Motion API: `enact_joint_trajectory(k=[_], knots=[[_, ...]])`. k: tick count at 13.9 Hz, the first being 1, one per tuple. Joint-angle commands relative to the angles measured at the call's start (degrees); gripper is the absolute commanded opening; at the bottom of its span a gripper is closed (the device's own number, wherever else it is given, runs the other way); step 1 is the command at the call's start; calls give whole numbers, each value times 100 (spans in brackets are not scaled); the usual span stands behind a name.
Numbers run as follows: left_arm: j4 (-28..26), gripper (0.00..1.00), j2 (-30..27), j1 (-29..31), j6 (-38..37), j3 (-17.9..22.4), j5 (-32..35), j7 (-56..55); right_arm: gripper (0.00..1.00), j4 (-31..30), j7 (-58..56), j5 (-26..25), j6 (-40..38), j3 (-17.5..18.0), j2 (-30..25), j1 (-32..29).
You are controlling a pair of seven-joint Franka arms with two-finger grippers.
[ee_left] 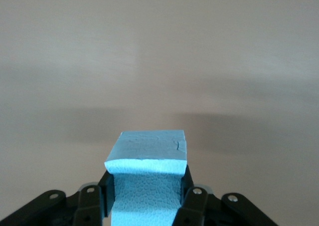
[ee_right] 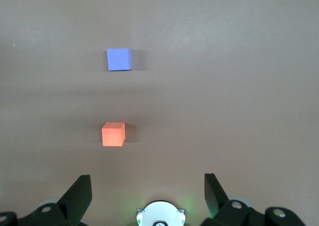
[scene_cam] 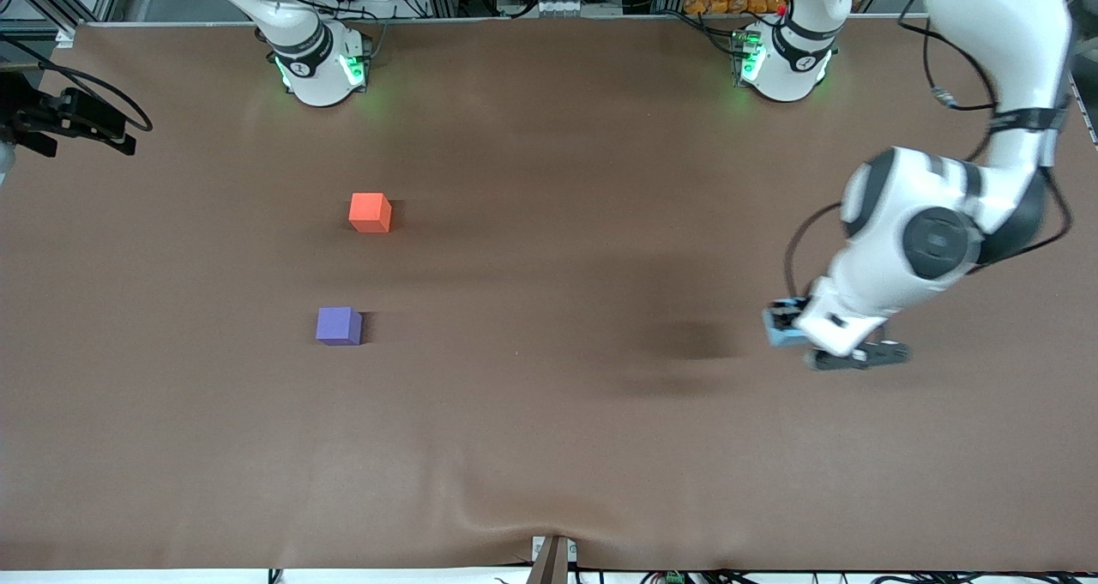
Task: Place blue block between orange and purple blocks
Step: 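Lift the blue cube and carry it toward the table middle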
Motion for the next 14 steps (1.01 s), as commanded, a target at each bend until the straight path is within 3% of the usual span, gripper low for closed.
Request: enact_joint_trajectory(k=[1,7,11,14], knots=[[306,0,308,-917,-116,40,50,-848,100,58,-51,-25,-83,67,43,-103],[1484,0,1635,-3115,-2,198,129,-2880,100,58,-51,-17,-83,67,43,-94],[1503,0,1777,-4065,419,777,129,-3373,100,58,-42,-17,-83,67,43,-94],[1512,0,1943,-4401,780,1033,129,-3707,100,58,-51,-17,-83,59,43,-103]])
